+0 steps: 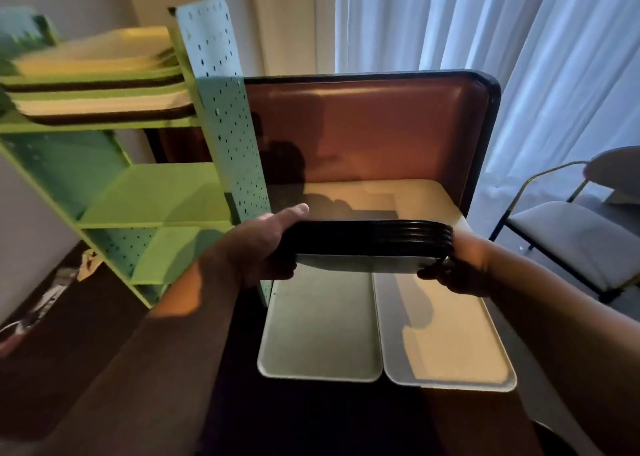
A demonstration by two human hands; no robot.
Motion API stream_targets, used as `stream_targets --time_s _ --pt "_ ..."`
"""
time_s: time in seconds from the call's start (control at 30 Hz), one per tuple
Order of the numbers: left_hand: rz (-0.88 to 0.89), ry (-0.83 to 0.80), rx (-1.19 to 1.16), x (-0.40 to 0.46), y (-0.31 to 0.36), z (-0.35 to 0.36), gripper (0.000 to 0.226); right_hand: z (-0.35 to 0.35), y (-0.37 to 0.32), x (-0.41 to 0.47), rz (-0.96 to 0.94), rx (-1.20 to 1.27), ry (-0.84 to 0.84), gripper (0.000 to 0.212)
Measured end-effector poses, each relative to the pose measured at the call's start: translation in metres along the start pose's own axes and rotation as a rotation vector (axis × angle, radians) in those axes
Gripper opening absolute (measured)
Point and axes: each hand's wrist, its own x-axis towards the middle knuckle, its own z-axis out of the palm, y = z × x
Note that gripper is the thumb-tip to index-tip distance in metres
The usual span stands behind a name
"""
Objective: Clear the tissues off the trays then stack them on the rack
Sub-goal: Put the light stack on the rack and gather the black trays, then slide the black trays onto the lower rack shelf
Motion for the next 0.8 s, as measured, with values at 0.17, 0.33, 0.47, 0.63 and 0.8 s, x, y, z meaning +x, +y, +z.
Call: stream_targets --time_s 0.17,0.33,0.47,0.63,0.8 --pt "0.178 -0.014 0.186 -0.044 0.019 -0.028 0.099 0.019 -0.020 -0.021 -0.174 -0.062 -0.009 0.034" --pt "0.191 -0.025 0.264 -0.070 0.025 -0.057 0.126 0.031 -0.042 -0.031 -0.047 -0.217 -0.178 0.043" --pt "0.242 -0.031 0.346 -0.088 0.032 -0.076 0.084 0.035 -0.063 -0.041 -0.061 -0.323 -0.346 0.057" --pt "0.237 0.053 0.388 -0.118 0.049 -0.112 0.103 0.052 -0.082 -0.062 -0.119 -0.420 -0.449 0.061" --pt "0.264 0.198 0.454 -0.148 0.073 -0.155 0.098 0.093 -0.095 -0.095 -0.152 -0.488 -0.482 0.079"
